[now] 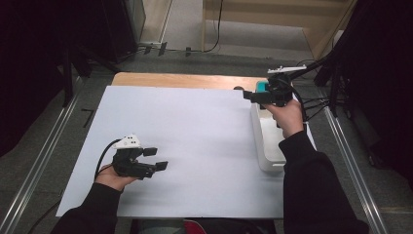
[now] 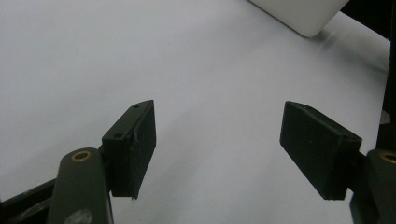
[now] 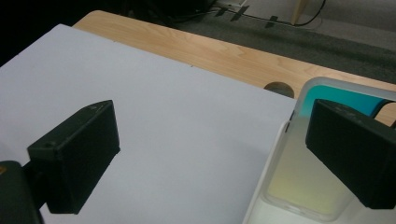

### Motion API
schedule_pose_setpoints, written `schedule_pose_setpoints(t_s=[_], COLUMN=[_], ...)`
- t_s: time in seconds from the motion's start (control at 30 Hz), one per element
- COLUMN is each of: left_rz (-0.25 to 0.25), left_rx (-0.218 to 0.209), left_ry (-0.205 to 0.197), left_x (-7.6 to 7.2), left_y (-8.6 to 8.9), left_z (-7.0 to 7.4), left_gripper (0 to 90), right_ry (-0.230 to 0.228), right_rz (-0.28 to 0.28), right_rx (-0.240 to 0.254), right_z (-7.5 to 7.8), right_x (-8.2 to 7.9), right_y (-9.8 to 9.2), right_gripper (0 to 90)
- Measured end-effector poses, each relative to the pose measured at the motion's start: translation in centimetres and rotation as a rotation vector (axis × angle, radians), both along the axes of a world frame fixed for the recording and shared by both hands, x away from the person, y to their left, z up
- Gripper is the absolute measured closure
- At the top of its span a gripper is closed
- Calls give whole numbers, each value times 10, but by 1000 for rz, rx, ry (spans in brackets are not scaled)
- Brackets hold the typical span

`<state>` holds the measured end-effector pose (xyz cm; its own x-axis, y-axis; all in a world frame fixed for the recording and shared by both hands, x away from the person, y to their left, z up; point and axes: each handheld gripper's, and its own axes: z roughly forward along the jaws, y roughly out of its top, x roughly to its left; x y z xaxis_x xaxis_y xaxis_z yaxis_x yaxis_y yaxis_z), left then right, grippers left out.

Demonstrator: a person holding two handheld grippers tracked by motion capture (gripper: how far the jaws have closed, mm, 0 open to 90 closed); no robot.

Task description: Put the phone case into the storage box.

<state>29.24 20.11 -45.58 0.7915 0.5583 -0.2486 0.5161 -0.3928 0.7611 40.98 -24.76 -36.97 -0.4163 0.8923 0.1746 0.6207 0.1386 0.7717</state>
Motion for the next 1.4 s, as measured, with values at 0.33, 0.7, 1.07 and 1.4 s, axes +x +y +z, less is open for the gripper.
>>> schedule_pose_setpoints(t_s=[0.33,0.7,1.07,1.4], left_rz=[-4,-7,-4,-6], left_rx=[-1,0,-4,-9], left_ry=[1,3,-1,-5], left_x=[0,0,0,0], left_y=[0,0,2,2], left_z=[0,0,1,2], left_gripper=[268,268,268,268], right_ry=[-5,-8,-6,-20], right_rz=[65,121,174,214], right_rx=[-4,3,13,16], right_z=[-4,-8,-10,-13], right_x=[-16,-36,-53,-68], right_y=[11,17,24,29], right_gripper=[17,18,18,19])
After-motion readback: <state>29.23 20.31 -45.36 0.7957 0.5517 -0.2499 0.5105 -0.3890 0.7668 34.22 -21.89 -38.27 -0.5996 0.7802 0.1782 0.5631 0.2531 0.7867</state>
